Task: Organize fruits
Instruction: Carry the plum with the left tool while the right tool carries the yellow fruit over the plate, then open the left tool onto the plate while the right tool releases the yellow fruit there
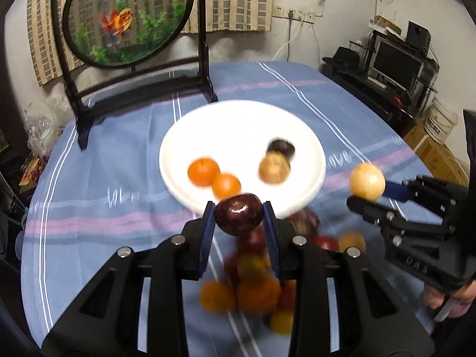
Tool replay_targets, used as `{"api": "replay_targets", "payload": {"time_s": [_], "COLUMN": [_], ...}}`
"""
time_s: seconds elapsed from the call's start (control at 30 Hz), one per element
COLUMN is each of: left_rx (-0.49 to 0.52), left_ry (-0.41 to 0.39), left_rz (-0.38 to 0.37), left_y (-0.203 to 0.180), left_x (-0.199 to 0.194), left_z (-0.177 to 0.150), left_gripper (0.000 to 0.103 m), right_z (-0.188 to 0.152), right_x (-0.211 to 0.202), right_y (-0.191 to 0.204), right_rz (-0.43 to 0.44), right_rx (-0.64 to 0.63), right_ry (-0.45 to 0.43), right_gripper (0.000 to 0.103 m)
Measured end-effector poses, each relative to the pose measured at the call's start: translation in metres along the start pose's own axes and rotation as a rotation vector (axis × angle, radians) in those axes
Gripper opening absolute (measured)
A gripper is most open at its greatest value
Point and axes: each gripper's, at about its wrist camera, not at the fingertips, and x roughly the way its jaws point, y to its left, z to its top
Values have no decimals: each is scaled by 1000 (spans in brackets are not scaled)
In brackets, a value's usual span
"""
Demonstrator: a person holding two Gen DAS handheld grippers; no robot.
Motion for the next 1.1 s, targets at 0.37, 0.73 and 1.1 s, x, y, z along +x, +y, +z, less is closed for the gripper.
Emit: {"api": "replay_targets", "payload": {"time_s": [0.37, 0.73, 1.1], "left_rx": [-79, -113, -102], "left_ry": [62, 136, 125], "left_rz": [27, 37, 117], "left_y": [17, 24, 24], "left_x": [99, 154, 158], "left_z": [70, 75, 80], "left_gripper": [32, 32, 81], "right_z": [48, 43, 47], "right_x": [70, 91, 93], "right_y": [-21, -30, -27], "right_rz": [-60, -60, -66], "right_rx": [-22, -23, -57], "right_ry": [12, 54, 35], "right_gripper": [35, 35, 54]}}
